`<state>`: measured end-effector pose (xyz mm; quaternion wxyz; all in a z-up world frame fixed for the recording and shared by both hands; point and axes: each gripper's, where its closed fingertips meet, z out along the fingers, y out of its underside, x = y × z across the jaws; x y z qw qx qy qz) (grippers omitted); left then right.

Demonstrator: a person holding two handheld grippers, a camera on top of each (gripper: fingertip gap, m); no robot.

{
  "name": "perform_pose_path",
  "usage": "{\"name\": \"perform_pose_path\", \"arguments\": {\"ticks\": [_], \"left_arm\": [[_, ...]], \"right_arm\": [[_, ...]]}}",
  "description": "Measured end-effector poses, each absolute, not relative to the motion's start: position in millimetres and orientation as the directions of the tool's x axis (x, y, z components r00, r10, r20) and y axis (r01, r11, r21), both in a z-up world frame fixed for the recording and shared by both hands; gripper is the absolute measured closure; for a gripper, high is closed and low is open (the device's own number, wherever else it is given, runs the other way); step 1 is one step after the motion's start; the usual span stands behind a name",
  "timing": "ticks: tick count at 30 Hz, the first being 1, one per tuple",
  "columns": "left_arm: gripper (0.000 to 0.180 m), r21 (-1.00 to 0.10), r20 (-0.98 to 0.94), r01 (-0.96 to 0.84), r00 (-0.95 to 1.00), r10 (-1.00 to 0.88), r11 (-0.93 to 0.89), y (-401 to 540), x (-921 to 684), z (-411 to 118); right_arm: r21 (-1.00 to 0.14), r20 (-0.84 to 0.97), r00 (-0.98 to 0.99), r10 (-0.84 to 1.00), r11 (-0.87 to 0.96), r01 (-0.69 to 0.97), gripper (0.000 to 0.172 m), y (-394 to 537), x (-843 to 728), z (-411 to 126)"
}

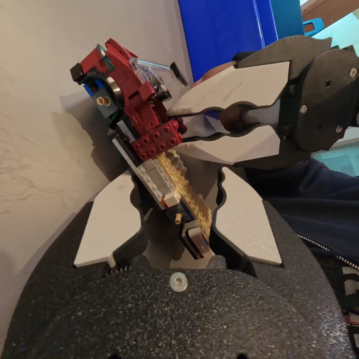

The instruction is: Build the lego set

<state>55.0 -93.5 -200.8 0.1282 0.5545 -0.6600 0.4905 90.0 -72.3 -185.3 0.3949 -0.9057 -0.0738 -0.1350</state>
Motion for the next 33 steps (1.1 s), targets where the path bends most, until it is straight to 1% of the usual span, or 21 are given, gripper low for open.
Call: {"name": "perform_pose_path", "arguments": {"ticks": [6, 10, 14, 15, 18, 20, 23, 25, 26, 29, 33], "left_arm": [[0.102, -0.512, 0.721, -0.85, -0.345, -0.601, -0.126, -83, 61, -200], [0.101, -0.552, 0.724, -0.809, -0.345, -0.597, -0.202, -73, 67, -195], [0.1, -0.61, 0.636, -0.78, -0.376, -0.674, -0.14, -69, 68, -199], [0.099, -0.61, 0.618, -0.782, -0.368, -0.695, -0.129, -69, 68, -201], [0.083, -0.565, 0.668, -0.804, -0.315, -0.674, -0.184, -73, 69, -198], [0.083, -0.561, 0.681, -0.802, -0.306, -0.665, -0.205, -71, 70, -196], [0.085, -0.583, 0.631, -0.796, -0.318, -0.707, -0.162, -67, 68, -200], [0.083, -0.59, 0.603, -0.792, -0.303, -0.738, -0.157, -62, 68, -201], [0.078, -0.588, 0.605, -0.79, -0.29, -0.741, -0.17, -60, 68, -200], [0.078, -0.591, 0.612, -0.783, -0.278, -0.741, -0.194, -56, 64, -193], [0.079, -0.662, 0.563, -0.723, -0.306, -0.768, -0.198, -35, 65, -179]], "right_arm": [[-0.679, 0.347, 0.938, 0.01, -0.687, 0.258, 0.153, -61, 98, -185], [-0.7, 0.298, 0.954, 0.012, -0.677, 0.228, 0.154, -55, 99, -185], [-0.69, 0.284, 0.959, -0.002, -0.695, 0.203, 0.154, -54, 102, -187], [-0.69, 0.279, 0.96, -0.007, -0.697, 0.195, 0.154, -54, 102, -187], [-0.707, 0.227, 0.973, -0.028, -0.692, 0.145, 0.154, -52, 102, -189], [-0.724, 0.152, 0.988, -0.038, -0.685, 0.085, 0.153, -52, 102, -190], [-0.733, 0.101, 0.994, -0.043, -0.679, 0.045, 0.153, -50, 102, -191], [-0.705, 0.126, 0.991, -0.048, -0.707, 0.056, 0.153, -51, 104, -196], [-0.689, 0.149, 0.988, -0.051, -0.721, 0.067, 0.153, -51, 106, -199], [-0.679, 0.167, 0.984, -0.06, -0.731, 0.071, 0.153, -50, 107, -199], [-0.675, 0.209, 0.974, -0.084, -0.733, 0.082, 0.153, -51, 113, -197]]}}
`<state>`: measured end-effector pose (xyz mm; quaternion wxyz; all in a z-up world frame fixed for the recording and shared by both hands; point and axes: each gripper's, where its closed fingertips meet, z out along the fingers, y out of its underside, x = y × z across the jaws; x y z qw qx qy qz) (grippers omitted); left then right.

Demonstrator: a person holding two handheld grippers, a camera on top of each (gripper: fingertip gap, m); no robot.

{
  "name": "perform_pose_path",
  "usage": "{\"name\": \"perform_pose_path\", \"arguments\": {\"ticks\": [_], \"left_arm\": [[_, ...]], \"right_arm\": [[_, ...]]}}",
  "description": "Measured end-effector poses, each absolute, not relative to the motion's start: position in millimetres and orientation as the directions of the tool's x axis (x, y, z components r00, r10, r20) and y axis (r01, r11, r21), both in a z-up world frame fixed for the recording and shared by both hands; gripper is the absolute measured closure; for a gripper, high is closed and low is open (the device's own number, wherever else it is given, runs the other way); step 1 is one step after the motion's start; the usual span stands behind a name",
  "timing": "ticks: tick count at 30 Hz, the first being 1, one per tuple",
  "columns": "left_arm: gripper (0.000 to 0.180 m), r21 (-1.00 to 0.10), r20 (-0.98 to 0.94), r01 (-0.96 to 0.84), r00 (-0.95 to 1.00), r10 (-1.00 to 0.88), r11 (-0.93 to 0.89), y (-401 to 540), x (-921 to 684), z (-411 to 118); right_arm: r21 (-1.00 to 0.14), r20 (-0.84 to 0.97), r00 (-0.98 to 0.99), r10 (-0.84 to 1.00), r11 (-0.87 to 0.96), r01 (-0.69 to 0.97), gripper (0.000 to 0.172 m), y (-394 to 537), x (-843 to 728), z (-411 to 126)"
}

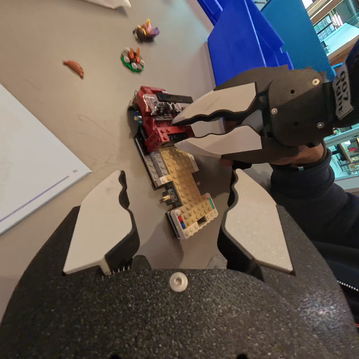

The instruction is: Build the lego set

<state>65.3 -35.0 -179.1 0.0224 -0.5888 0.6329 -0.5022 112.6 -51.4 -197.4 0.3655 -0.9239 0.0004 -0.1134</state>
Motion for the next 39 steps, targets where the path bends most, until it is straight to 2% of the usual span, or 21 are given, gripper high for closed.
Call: {"name": "perform_pose_path", "arguments": {"ticks": [5, 8, 13, 17, 21, 28, 39], "left_arm": [[0.081, -0.794, 0.381, -0.596, -0.336, -0.861, -0.119, 20, 64, -159], [0.08, -0.834, 0.265, -0.551, -0.341, -0.902, -0.037, 52, 63, -155], [0.077, -0.853, 0.104, -0.505, -0.416, -0.903, 0.135, 84, 74, -143], [0.076, -0.774, 0.005, -0.526, -0.562, -0.827, 0.352, 87, 94, -150], [0.073, -0.688, 0.033, -0.569, -0.644, -0.764, 0.45, 76, 121, -174], [0.072, -0.591, 0.171, -0.708, -0.578, -0.798, 0.386, 71, 161, -210], [0.074, -0.559, 0.199, -0.739, -0.561, -0.804, 0.377, 72, 159, -225]], "right_arm": [[-0.766, 0.192, 0.975, -0.111, -0.638, 0.078, 0.151, -61, 97, -176], [-0.812, 0.167, 0.98, -0.108, -0.58, 0.075, 0.149, -69, 83, -168], [-0.872, 0.187, 0.976, -0.115, -0.476, 0.111, 0.143, -63, 83, -150], [-0.91, 0.211, 0.967, -0.142, -0.389, 0.141, 0.139, -39, 106, -116], [-0.903, 0.236, 0.961, -0.146, -0.397, 0.161, 0.135, -19, 129, -108], [-0.903, 0.231, 0.957, -0.173, -0.405, 0.145, 0.134, -32, 136, -128], [-0.917, 0.197, 0.965, -0.176, -0.382, 0.117, 0.136, -34, 125, -130]]}}
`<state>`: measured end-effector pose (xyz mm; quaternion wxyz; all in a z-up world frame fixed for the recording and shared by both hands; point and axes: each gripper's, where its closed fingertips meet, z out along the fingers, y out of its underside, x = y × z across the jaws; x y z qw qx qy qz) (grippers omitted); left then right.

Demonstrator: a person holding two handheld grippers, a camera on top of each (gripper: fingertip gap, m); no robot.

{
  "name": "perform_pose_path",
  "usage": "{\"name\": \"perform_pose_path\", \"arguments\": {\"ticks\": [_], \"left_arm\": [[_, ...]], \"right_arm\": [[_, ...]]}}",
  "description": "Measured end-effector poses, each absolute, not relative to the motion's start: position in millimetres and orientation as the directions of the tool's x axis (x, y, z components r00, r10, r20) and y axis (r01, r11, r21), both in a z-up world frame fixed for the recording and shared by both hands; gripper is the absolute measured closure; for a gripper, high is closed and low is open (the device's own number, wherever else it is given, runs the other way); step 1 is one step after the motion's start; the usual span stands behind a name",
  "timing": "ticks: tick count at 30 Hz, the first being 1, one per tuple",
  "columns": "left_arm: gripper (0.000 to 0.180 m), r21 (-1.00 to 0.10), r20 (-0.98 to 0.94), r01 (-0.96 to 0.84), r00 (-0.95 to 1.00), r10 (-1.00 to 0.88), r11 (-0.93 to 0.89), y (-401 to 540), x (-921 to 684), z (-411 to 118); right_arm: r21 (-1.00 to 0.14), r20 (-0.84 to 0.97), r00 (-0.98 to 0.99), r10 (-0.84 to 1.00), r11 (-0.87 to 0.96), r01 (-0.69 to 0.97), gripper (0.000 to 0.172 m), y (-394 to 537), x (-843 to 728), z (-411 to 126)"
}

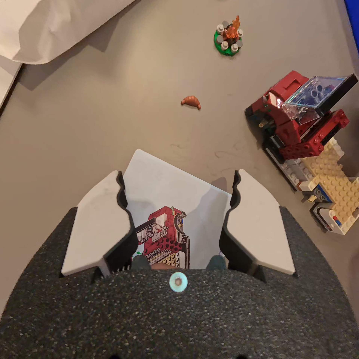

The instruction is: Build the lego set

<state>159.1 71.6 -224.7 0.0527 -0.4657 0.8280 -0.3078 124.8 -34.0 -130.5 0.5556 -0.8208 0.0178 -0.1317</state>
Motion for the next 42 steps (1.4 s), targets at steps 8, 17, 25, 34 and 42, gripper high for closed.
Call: {"name": "perform_pose_path", "arguments": {"ticks": [8, 17, 25, 34, 42], "left_arm": [[0.076, -0.564, 0.186, -0.719, -0.589, -0.787, 0.405, 70, 152, -219], [0.078, -0.537, 0.15, -0.711, -0.611, -0.777, 0.455, 76, 144, -221], [0.076, -0.524, -0.015, -0.562, -0.746, -0.666, 0.64, 68, 123, -214], [0.1, -0.488, -0.098, -0.496, -0.787, -0.609, 0.718, 63, 88, -229], [0.108, -0.503, -0.028, -0.517, -0.792, -0.61, 0.693, 66, 78, -233]], "right_arm": [[-0.915, 0.202, 0.961, -0.191, -0.388, 0.116, 0.136, -34, 127, -132], [-0.911, 0.217, 0.957, -0.193, -0.393, 0.128, 0.136, -34, 128, -133], [-0.905, 0.243, 0.952, -0.185, -0.396, 0.154, 0.136, -33, 126, -134], [-0.904, 0.255, 0.949, -0.184, -0.393, 0.167, 0.137, -32, 126, -135], [-0.901, 0.258, 0.948, -0.188, -0.4, 0.166, 0.137, -32, 128, -138]]}}
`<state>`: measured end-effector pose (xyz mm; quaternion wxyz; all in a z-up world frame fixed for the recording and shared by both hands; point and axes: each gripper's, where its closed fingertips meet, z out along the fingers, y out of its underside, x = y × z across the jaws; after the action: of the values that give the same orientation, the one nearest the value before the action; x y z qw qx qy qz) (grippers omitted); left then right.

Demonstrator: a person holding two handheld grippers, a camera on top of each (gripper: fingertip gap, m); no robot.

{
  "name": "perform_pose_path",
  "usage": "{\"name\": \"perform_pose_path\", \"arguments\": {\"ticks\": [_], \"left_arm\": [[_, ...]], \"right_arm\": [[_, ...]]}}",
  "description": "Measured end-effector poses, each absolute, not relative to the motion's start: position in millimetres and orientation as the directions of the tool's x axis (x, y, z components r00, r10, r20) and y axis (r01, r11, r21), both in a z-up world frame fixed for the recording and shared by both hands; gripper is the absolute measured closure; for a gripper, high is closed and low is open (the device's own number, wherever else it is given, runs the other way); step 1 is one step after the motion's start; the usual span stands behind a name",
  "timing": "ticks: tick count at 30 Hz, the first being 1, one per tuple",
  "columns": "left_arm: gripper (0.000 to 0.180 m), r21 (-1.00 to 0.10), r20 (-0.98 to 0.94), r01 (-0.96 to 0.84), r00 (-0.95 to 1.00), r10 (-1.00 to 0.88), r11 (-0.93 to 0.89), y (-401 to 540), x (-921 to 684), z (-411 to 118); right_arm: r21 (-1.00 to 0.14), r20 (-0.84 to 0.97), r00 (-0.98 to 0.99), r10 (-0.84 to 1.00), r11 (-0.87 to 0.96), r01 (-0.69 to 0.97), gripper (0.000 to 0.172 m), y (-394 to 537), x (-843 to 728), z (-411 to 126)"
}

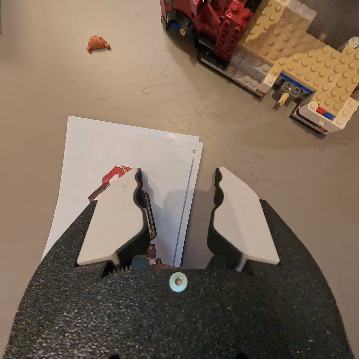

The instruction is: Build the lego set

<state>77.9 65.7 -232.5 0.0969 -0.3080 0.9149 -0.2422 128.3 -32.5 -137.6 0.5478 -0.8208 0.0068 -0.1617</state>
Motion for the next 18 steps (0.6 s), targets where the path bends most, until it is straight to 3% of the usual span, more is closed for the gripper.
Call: {"name": "perform_pose_path", "arguments": {"ticks": [9, 18], "left_arm": [[0.124, -0.512, -0.019, -0.525, -0.785, -0.619, 0.68, 71.0, 77.8, -230.7], [0.126, -0.522, 0.019, -0.544, -0.778, -0.628, 0.657, 70.9, 76.7, -229.3]], "right_arm": [[-0.897, 0.269, 0.946, -0.183, -0.404, 0.177, 0.137, -31.7, 127.2, -138.9], [-0.892, 0.271, 0.947, -0.171, -0.413, 0.181, 0.137, -30.6, 125.1, -141.9]]}}
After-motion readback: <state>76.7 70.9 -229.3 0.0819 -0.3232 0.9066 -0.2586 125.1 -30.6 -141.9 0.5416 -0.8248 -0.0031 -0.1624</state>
